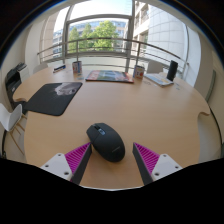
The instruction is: Arrange mouse
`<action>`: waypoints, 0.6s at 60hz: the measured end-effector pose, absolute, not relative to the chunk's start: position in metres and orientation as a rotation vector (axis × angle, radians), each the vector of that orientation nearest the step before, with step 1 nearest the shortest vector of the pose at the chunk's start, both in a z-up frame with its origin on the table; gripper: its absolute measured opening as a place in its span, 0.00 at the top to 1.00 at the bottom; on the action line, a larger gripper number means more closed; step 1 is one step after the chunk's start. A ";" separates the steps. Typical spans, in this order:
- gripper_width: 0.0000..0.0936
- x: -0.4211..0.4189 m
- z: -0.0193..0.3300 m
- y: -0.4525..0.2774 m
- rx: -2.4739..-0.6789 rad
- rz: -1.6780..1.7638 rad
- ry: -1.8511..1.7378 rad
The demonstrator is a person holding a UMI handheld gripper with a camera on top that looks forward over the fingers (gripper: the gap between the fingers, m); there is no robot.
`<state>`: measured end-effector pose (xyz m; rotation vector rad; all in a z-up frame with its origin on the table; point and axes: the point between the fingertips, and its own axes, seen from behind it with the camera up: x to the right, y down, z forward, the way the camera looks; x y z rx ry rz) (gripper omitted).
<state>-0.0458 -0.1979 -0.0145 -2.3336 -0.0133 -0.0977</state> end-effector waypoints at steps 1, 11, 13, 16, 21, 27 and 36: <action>0.10 -0.040 -0.015 -0.186 -2.331 -0.095 -0.016; 0.14 -0.040 -0.016 -0.159 -2.321 -0.049 0.012; 0.18 -0.041 -0.017 -0.155 -2.320 -0.029 0.029; 0.25 -0.040 -0.016 -0.150 -2.313 -0.031 0.034; 0.45 -0.043 -0.016 -0.147 -2.296 -0.033 0.012; 0.50 -0.044 -0.016 -0.146 -2.295 -0.054 0.035; 0.58 -0.040 -0.015 -0.148 -2.321 -0.110 0.098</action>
